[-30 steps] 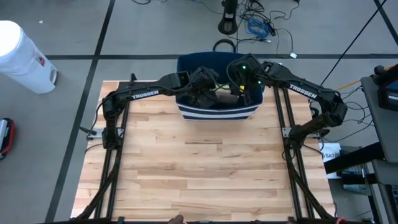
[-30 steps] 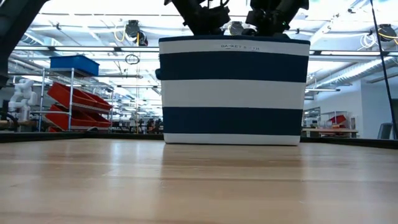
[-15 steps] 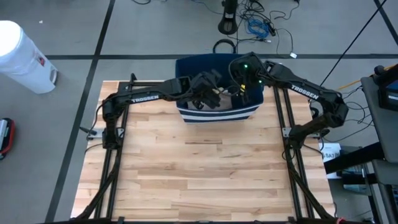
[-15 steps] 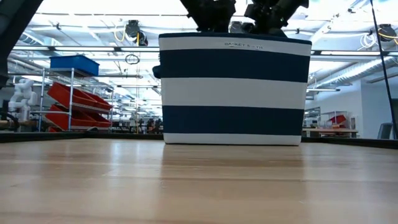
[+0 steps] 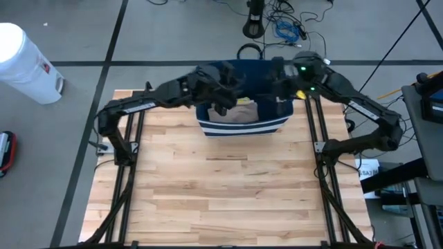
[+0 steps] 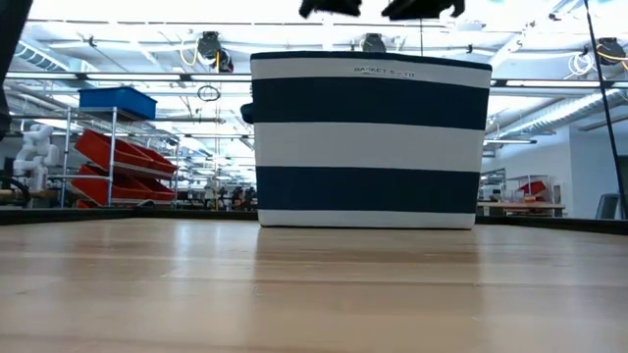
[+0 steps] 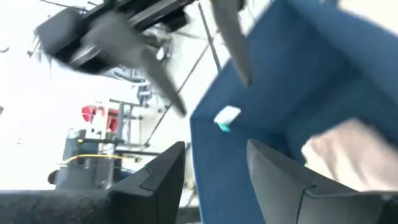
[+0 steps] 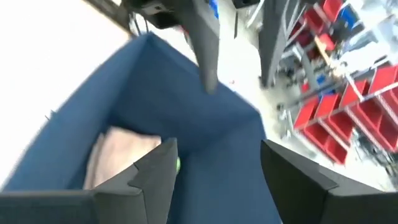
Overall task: Fold towel
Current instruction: Return to Home Position
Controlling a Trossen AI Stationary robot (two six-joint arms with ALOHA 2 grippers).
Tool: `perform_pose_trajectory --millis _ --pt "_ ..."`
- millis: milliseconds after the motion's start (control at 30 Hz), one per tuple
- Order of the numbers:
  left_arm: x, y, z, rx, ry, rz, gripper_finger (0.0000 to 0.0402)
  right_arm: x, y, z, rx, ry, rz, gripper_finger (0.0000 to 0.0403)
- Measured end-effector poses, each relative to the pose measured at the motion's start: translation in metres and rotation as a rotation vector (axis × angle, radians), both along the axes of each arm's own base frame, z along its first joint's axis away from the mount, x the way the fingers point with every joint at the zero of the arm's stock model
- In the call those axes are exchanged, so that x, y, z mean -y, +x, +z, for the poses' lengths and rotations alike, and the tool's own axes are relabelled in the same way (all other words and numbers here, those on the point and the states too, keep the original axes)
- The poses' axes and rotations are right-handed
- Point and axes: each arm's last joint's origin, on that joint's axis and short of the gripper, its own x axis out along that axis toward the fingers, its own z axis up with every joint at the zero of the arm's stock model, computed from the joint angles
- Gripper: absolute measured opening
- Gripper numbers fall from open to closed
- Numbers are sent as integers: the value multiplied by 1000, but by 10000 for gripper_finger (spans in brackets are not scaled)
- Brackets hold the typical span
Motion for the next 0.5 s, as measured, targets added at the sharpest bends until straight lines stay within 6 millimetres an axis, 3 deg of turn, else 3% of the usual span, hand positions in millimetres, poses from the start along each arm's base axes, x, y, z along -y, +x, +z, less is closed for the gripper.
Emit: perform_pose_trajectory --millis 300,500 --pt "21 -67 58 201 -227 -73 179 -39 -52 38 188 41 108 216" --pt "33 -114 77 218 -332 -41 179 -66 -93 50 245 70 104 216"
